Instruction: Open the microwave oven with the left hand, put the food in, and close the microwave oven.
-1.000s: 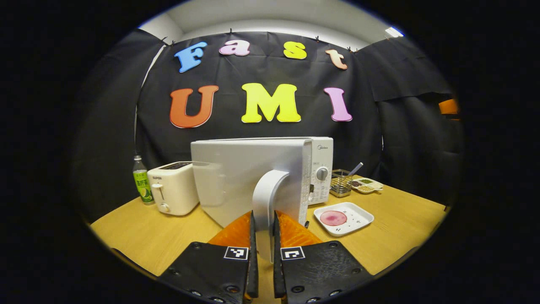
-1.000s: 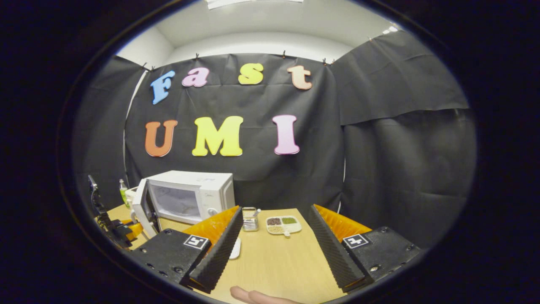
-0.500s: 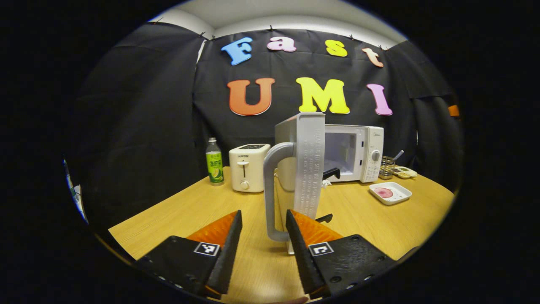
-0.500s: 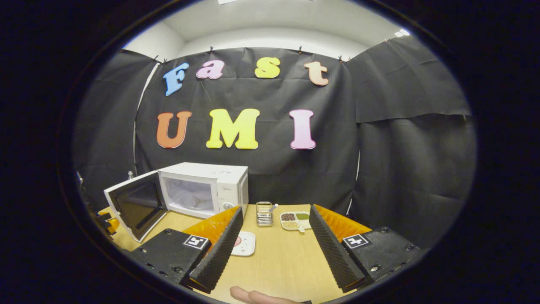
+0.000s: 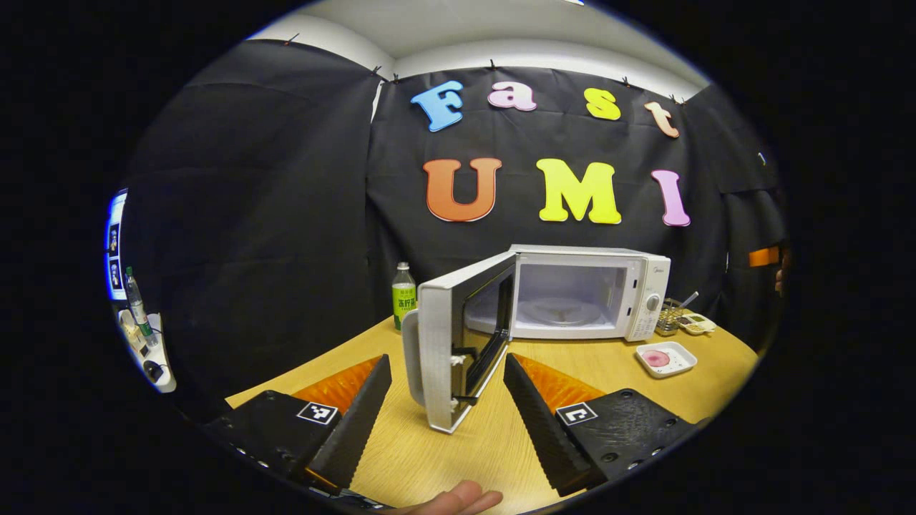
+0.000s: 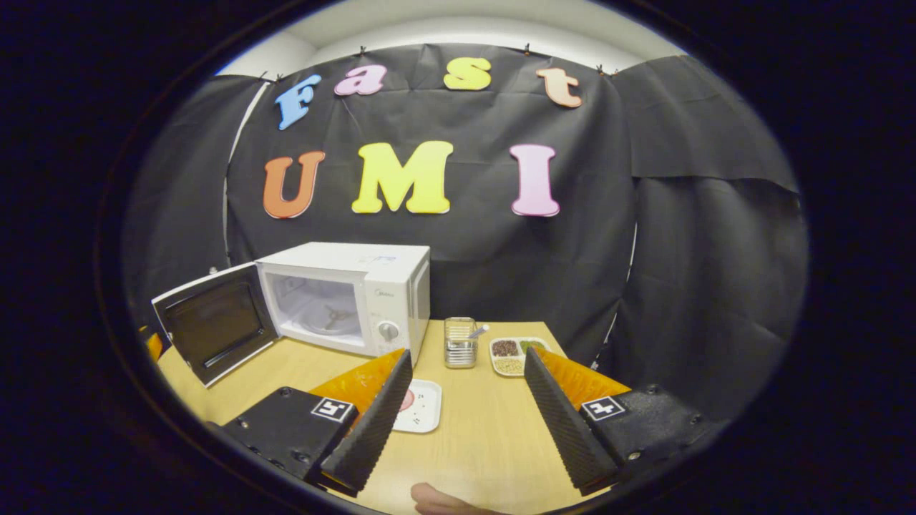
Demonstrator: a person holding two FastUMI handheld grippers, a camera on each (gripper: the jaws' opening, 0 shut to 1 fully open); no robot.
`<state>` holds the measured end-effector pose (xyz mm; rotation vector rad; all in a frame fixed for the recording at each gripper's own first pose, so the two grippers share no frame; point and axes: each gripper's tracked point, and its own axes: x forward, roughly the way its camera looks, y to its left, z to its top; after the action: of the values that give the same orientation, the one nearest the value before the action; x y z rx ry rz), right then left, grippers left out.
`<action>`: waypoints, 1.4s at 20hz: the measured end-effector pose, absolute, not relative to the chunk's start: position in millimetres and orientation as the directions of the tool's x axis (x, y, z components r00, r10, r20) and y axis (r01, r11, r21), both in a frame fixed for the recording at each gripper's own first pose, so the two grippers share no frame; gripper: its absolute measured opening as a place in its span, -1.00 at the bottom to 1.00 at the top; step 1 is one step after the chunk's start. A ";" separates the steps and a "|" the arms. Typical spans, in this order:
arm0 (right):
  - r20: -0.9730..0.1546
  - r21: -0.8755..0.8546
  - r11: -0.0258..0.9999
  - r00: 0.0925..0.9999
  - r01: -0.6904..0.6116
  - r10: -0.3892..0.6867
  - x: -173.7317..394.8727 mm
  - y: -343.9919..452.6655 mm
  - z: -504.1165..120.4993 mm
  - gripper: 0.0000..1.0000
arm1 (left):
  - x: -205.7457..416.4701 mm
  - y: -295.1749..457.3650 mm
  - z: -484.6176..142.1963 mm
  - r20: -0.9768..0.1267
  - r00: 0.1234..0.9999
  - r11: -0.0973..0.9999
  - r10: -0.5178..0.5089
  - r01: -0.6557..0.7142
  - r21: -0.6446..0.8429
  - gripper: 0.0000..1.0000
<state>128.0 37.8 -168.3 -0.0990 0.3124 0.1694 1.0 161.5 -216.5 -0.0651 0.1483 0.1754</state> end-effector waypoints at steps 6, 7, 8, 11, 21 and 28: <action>-0.493 -0.107 0.971 0.860 -0.212 0.134 178.9 39.5 -222.3 1.00 | 4.9 144.2 -158.8 -0.077 0.982 0.983 0.173 -0.177 -0.039 0.89; -0.526 -0.098 0.969 0.838 -0.227 0.143 185.9 43.8 -230.6 1.00 | 6.1 141.4 -151.9 -0.064 0.982 0.983 0.179 -0.181 -0.033 0.89; -0.557 -0.094 0.965 0.816 -0.247 0.154 192.8 49.0 -239.7 1.00 | 7.2 139.3 -145.4 -0.057 0.982 0.983 0.181 -0.183 -0.030 0.89; -0.662 -0.081 0.955 0.732 -0.286 0.163 207.2 59.5 -272.0 1.00 | 7.1 130.2 -131.4 -0.053 0.982 0.983 0.182 -0.184 -0.030 0.89; -0.915 0.161 0.935 0.309 -0.315 0.261 222.3 94.8 -379.6 0.43 | -10.2 97.5 -93.5 0.019 0.989 0.988 0.150 -0.150 0.033 0.88; -0.933 0.335 0.913 0.055 -0.232 0.356 211.9 109.5 -411.4 -0.05 | -14.4 74.1 -92.9 0.028 0.992 0.989 0.121 -0.123 0.088 0.87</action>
<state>211.9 109.5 -411.4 0.1044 1.4495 0.4474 -14.4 74.1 -92.9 0.0902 -0.0228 0.1221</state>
